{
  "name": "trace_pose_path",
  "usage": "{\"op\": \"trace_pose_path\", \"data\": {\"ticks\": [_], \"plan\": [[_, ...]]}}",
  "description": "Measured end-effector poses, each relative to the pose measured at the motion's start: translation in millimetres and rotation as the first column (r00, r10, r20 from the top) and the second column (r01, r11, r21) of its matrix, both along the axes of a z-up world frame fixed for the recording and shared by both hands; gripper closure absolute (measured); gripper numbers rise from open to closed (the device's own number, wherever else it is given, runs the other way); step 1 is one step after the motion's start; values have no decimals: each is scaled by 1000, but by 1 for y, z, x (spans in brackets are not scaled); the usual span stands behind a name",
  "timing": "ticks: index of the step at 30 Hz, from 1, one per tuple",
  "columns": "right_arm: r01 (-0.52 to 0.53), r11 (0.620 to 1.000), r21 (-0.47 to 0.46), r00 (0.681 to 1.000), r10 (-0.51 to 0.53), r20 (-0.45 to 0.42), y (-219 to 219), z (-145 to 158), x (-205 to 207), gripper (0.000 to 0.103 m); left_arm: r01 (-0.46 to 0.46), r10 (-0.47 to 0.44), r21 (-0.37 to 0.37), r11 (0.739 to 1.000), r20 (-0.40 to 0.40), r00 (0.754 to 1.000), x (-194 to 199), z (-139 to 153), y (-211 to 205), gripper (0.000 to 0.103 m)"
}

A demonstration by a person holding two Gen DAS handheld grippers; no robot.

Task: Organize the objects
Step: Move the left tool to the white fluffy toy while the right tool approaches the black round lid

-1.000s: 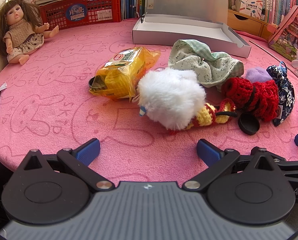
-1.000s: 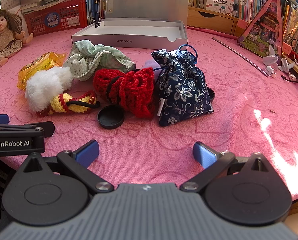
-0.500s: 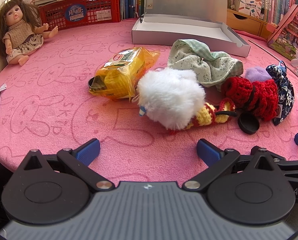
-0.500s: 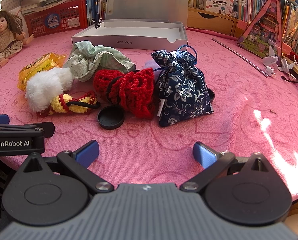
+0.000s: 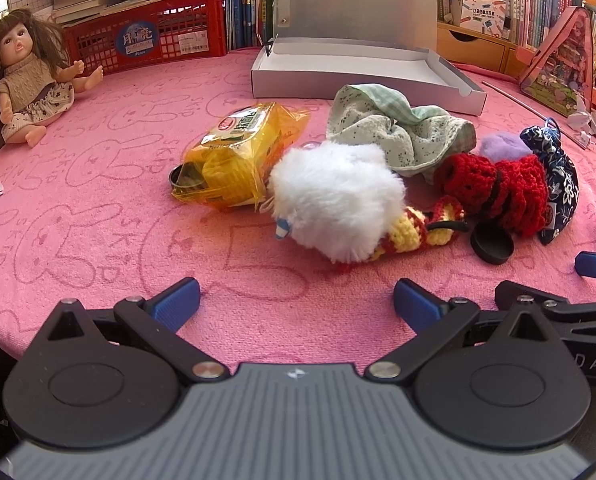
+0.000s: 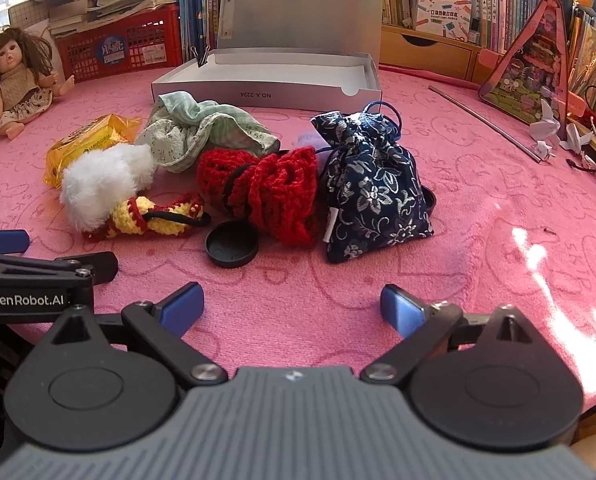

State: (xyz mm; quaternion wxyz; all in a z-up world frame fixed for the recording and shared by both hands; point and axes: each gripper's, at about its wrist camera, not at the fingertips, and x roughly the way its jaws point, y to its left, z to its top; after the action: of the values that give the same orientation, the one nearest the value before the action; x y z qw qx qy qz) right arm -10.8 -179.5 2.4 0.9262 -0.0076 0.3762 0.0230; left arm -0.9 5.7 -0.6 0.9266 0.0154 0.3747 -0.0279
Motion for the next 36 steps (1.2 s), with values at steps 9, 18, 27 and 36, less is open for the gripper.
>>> {"op": "trace_pose_path", "data": {"ticks": [9, 18, 27, 36], "plan": [[-12, 1000, 20, 998, 11, 55, 0, 9, -3, 21, 40, -35, -74, 996, 69, 997, -4, 12, 10, 0], [-58, 998, 21, 997, 57, 53, 8, 8, -1, 43, 65, -52, -113, 991, 114, 992, 2, 28, 11, 0], [-94, 996, 7, 994, 93, 54, 20, 5, 8, 52, 94, -84, -83, 992, 119, 989, 18, 29, 7, 13], [-97, 995, -13, 993, 98, 68, 24, 4, 11, 62, 113, -103, -96, 989, 104, 989, 29, 24, 2, 29]]}}
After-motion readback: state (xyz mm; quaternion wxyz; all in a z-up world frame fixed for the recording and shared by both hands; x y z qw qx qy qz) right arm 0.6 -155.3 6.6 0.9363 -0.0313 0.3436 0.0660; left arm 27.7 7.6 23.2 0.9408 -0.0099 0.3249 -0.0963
